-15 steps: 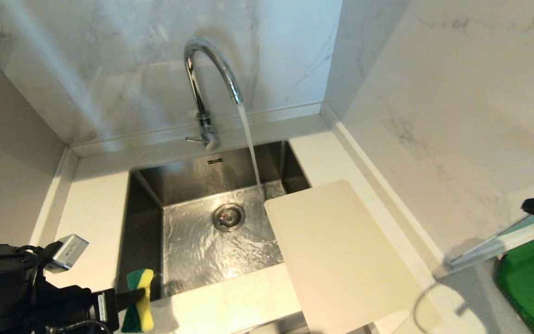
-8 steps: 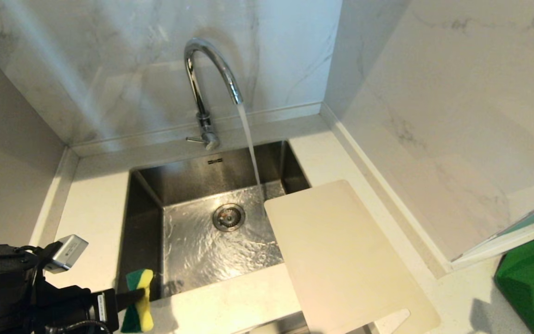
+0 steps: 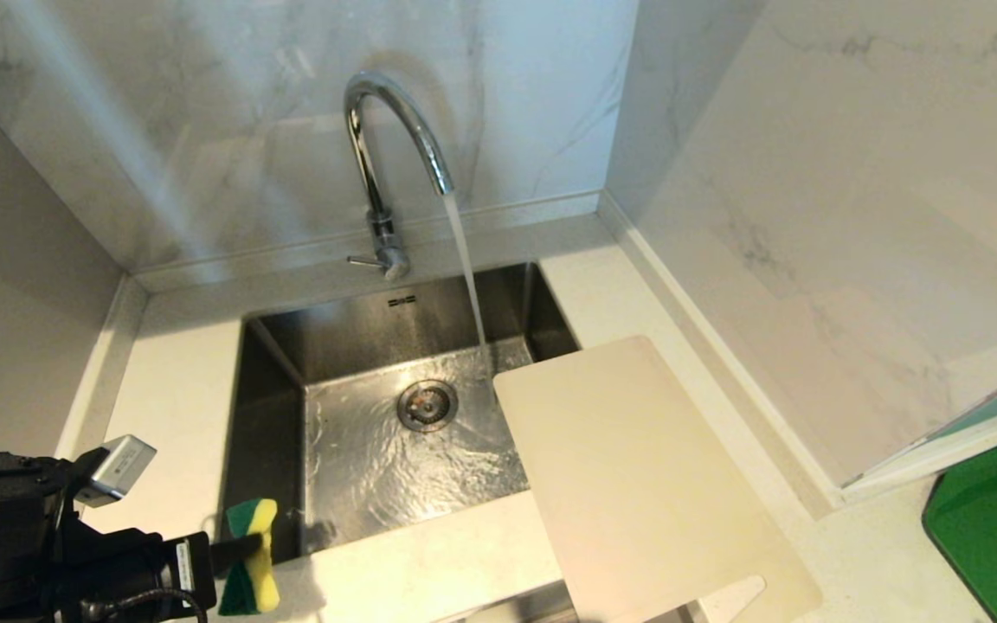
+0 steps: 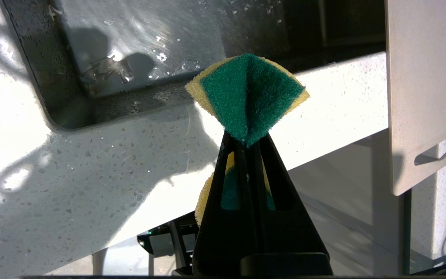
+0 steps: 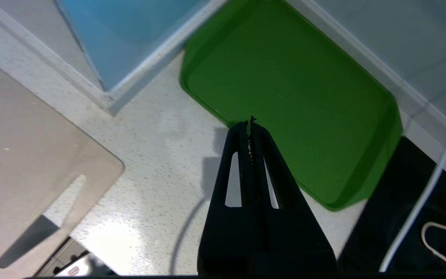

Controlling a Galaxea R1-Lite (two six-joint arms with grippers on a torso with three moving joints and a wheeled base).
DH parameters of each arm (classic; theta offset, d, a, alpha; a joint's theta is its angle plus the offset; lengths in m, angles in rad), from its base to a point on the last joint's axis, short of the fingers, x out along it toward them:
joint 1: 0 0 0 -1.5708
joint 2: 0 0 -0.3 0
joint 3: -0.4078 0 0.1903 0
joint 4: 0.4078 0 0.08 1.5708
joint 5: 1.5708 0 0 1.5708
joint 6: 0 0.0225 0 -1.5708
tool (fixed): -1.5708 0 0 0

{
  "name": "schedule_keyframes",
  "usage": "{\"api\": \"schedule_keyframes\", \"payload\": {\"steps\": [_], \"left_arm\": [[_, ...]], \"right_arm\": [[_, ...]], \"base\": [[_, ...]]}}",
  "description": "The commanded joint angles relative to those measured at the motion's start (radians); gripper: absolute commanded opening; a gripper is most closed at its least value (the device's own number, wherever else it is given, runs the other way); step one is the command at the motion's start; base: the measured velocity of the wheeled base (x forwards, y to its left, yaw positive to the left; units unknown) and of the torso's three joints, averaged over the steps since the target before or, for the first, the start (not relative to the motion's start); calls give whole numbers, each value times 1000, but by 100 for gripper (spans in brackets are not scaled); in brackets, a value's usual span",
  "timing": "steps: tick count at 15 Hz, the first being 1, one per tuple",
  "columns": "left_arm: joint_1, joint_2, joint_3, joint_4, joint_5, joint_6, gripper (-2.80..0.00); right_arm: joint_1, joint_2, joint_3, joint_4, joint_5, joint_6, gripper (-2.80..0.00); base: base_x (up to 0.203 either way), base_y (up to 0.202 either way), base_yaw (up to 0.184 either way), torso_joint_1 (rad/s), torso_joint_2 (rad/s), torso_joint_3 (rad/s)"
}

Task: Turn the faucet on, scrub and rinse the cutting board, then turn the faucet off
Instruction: Put down the cleaning cloth

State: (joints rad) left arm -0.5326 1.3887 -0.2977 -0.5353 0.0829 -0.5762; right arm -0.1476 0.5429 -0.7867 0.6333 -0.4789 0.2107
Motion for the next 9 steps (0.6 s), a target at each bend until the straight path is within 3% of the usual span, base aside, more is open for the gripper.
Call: {"api": "schedule_keyframes", "payload": {"steps": [1,4,9], "left_arm": [[0,1,-1,-5,1,-4,-280],[0,1,-1,-5,1,-3,-280],[-1,8,-4,-5,-2,-3,-280]], "right_arm": [[-10,-107,67,0,1,-14,-280],[-7,-208,217,-113,75,-83,-280],[-7,-257,512,-468,180,-164,-280]], "base": [[0,0,0,0,0,0],[0,0,0,0,0,0],[0,0,0,0,0,0]]}}
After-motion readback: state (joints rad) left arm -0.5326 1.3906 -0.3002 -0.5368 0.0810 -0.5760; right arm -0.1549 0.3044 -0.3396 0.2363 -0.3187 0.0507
